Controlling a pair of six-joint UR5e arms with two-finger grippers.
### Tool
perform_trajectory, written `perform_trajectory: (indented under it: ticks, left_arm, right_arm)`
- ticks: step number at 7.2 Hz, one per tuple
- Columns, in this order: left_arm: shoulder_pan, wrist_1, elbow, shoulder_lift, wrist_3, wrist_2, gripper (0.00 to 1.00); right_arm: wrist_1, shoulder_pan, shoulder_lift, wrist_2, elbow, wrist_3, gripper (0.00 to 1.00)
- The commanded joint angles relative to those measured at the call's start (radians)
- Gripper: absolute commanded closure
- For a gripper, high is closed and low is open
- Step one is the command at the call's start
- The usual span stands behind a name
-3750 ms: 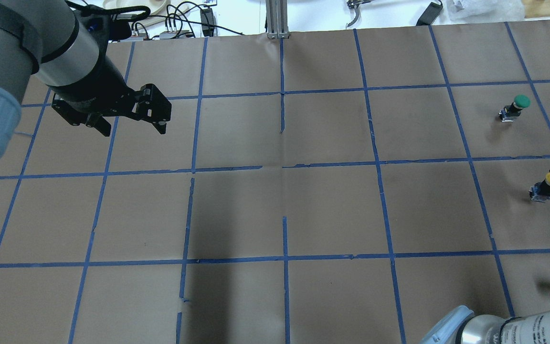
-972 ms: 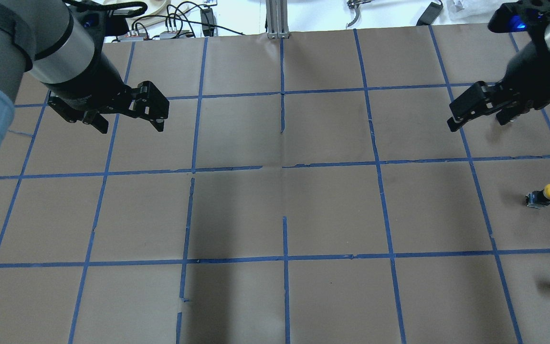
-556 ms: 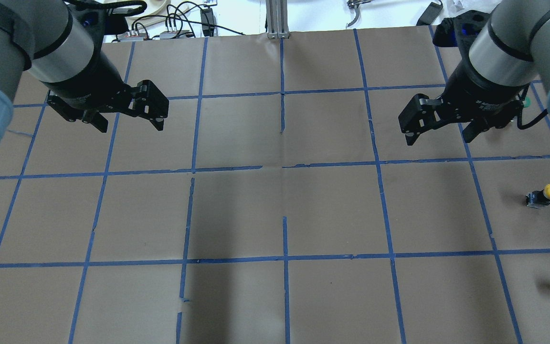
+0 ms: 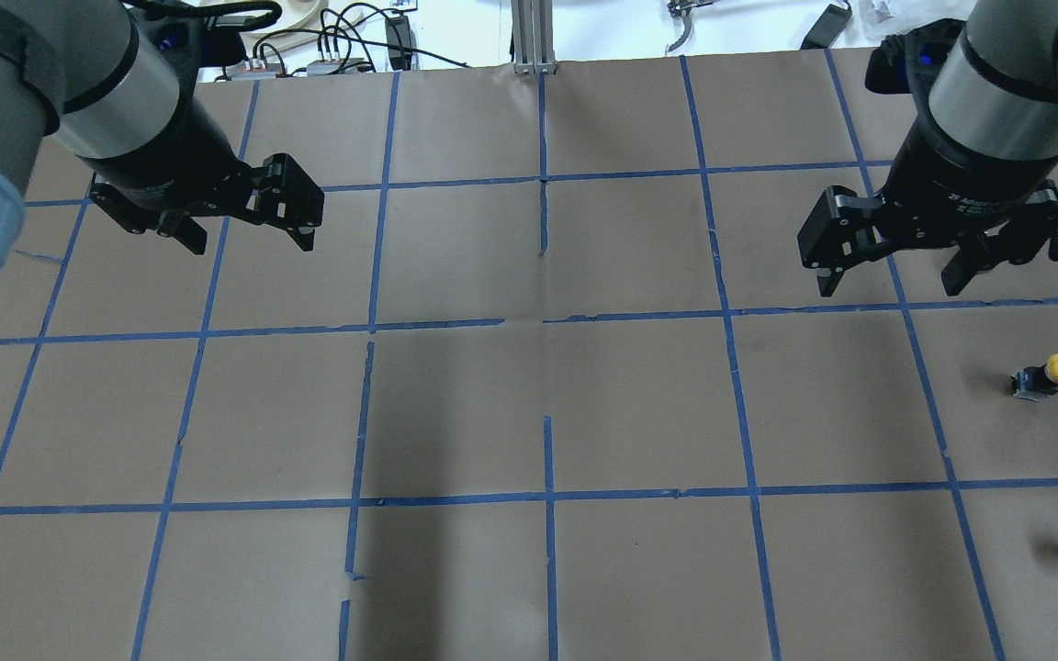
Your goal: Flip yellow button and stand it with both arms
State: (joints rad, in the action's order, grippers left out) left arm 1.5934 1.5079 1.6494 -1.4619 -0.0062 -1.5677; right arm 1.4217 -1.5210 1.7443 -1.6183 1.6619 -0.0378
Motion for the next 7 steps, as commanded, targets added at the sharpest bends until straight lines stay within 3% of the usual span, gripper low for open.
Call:
perform_trajectory:
  ticks: [1, 7]
  left_arm:
    - [0.0, 0.0, 0.001, 0.0, 0.0, 0.0, 0.0]
    - [-0.001, 0.0, 0.0, 0.0, 0.002, 0.001, 0.0]
  right_arm:
    - [-0.001, 0.005, 0.0, 0.063, -0.005, -0.002, 0.0]
    - [-0.004, 0.005, -0.002, 0.06, 0.002, -0.002, 0.0]
